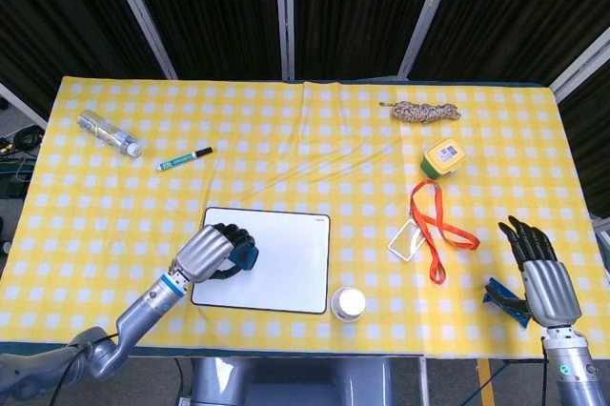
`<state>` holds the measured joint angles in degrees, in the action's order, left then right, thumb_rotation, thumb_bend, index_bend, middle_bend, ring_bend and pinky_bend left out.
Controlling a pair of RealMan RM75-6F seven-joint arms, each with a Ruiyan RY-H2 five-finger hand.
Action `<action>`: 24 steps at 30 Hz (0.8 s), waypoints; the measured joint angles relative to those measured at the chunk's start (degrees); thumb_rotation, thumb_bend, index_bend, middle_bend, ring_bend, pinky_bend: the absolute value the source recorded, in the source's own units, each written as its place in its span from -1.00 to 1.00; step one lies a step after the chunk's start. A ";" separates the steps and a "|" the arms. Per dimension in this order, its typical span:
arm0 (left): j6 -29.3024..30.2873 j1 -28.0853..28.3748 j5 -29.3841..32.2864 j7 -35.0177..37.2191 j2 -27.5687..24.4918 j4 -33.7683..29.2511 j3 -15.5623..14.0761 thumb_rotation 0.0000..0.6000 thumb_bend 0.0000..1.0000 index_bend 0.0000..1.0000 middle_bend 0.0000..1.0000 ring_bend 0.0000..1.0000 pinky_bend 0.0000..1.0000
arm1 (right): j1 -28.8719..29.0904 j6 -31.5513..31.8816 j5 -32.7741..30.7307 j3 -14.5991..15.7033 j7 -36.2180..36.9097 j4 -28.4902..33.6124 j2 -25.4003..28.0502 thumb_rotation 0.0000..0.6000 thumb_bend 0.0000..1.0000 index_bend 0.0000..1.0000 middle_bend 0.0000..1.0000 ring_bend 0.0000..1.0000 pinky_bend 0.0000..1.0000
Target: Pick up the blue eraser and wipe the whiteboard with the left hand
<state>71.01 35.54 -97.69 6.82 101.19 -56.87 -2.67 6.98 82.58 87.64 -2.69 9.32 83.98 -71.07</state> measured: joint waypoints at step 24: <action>1.63 1.11 -2.16 5.34 6.63 4.83 -1.85 1.00 0.24 0.60 0.23 0.15 0.05 | 0.00 0.28 -0.20 -0.26 0.28 -0.71 -0.34 1.00 -0.87 -0.96 -1.00 -1.00 -1.00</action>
<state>72.64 36.65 -99.84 12.17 107.82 -52.04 -4.52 6.98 82.86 87.43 -2.95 9.60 83.26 -71.41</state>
